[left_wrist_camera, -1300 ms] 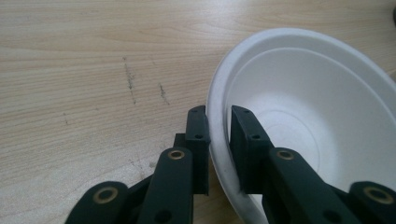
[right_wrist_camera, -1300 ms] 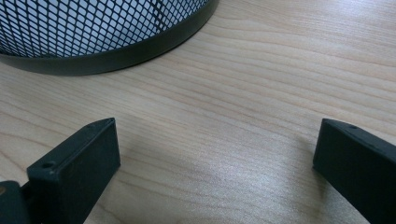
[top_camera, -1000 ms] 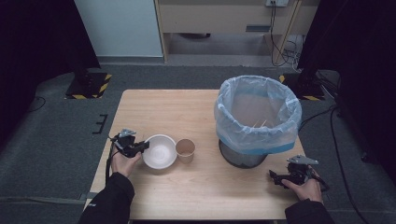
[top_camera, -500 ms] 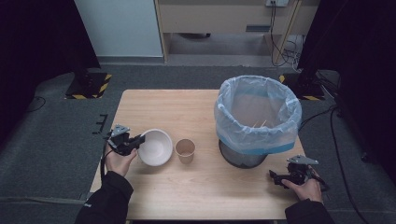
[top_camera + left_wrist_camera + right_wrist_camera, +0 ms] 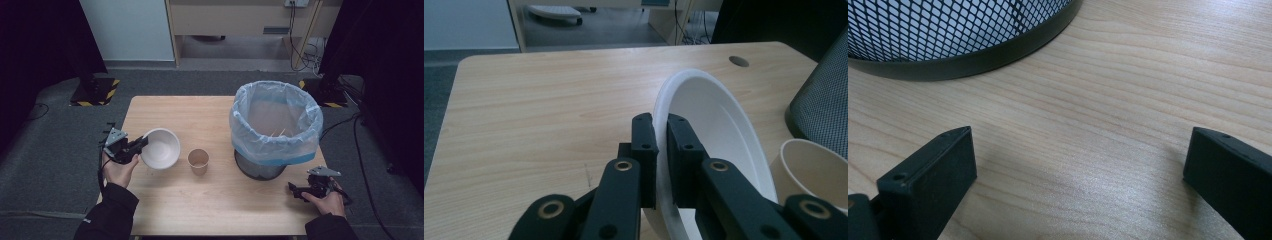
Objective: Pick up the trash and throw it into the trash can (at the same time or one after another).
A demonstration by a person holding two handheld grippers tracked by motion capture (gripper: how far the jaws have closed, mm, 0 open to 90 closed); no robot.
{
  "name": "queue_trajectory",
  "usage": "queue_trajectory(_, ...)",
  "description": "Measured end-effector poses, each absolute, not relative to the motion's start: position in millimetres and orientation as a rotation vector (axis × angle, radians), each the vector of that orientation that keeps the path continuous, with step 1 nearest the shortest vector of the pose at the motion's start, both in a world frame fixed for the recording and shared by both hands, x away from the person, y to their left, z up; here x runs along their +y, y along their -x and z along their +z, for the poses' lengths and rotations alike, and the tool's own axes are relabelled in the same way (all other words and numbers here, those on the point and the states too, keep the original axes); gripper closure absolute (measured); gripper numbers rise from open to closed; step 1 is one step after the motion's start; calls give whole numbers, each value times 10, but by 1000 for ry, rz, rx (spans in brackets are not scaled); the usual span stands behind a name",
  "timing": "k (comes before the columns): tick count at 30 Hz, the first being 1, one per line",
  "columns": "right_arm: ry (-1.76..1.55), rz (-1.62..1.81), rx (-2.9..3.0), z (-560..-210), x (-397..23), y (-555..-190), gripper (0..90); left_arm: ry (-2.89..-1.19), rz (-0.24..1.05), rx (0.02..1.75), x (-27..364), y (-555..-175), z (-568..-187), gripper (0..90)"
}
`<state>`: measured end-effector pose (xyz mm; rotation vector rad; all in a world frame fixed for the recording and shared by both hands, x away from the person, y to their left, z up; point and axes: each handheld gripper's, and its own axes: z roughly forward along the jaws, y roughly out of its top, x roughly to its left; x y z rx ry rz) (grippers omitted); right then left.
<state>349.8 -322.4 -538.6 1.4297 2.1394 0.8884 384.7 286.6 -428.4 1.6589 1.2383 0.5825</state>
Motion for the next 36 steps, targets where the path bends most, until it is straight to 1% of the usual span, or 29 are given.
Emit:
queue_trajectory(19,-1430,887,2141,-5385,-3225,-3498,8,-1492,635,1135,2948,-3671,-3831,832)
queue_trajectory(30,-1429,889,2139,-5387,-3224,-3499,8,-1441,650,1040,2868,-3542,-3582,832)
queue_trajectory(36,-1430,888,2141,-5386,-3225,-3498,8,-1427,652,1006,2810,-3500,-3509,833)
